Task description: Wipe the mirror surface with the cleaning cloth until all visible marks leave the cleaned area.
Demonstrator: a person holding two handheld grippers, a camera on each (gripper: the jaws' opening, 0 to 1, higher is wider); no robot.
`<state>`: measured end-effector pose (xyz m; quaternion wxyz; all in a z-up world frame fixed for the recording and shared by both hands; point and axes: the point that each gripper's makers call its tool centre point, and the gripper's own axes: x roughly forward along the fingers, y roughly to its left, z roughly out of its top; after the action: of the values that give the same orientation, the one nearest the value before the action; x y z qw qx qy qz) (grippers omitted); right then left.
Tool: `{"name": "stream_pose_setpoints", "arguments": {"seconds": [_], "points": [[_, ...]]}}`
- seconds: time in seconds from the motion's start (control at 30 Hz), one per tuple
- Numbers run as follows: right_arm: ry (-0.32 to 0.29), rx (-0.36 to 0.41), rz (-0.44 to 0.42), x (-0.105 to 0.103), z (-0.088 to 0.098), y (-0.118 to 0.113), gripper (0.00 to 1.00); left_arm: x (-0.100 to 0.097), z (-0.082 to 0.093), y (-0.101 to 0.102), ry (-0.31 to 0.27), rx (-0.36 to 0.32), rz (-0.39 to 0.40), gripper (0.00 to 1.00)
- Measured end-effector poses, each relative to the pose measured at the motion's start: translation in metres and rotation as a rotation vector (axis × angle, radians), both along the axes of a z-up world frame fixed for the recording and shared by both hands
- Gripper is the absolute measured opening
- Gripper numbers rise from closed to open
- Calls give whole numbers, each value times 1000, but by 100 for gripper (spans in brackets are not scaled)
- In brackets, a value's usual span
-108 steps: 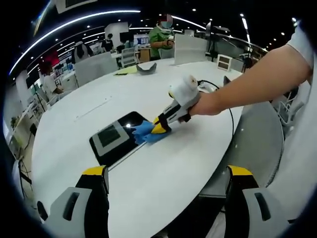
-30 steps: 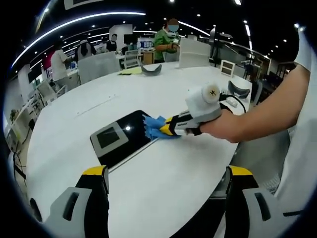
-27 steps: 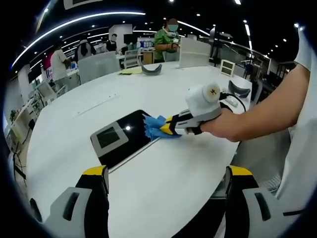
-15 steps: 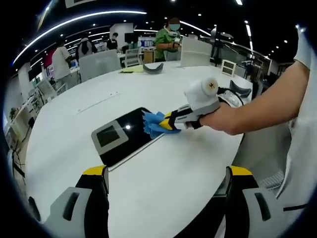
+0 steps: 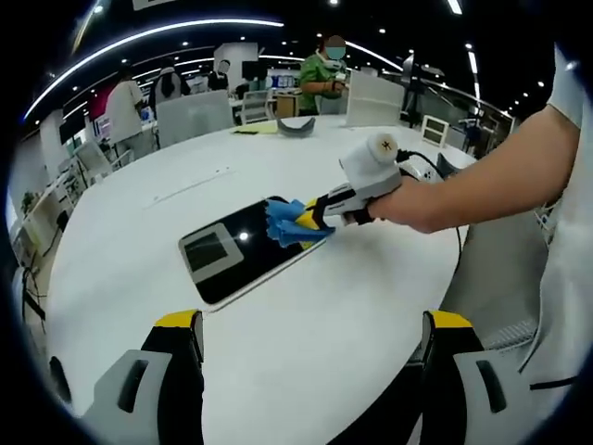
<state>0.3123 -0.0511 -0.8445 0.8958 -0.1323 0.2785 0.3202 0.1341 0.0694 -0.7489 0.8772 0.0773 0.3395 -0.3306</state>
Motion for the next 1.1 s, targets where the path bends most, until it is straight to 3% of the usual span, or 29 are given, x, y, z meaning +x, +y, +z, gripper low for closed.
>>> {"name": "stream_pose_setpoints", "arguments": {"seconds": [0.97, 1.1], "points": [[44, -44, 132, 39, 0, 13, 1, 6, -7, 5, -3, -5, -2, 99], [47, -47, 158, 40, 0, 15, 1, 8, -14, 7, -6, 1, -5, 99]]}}
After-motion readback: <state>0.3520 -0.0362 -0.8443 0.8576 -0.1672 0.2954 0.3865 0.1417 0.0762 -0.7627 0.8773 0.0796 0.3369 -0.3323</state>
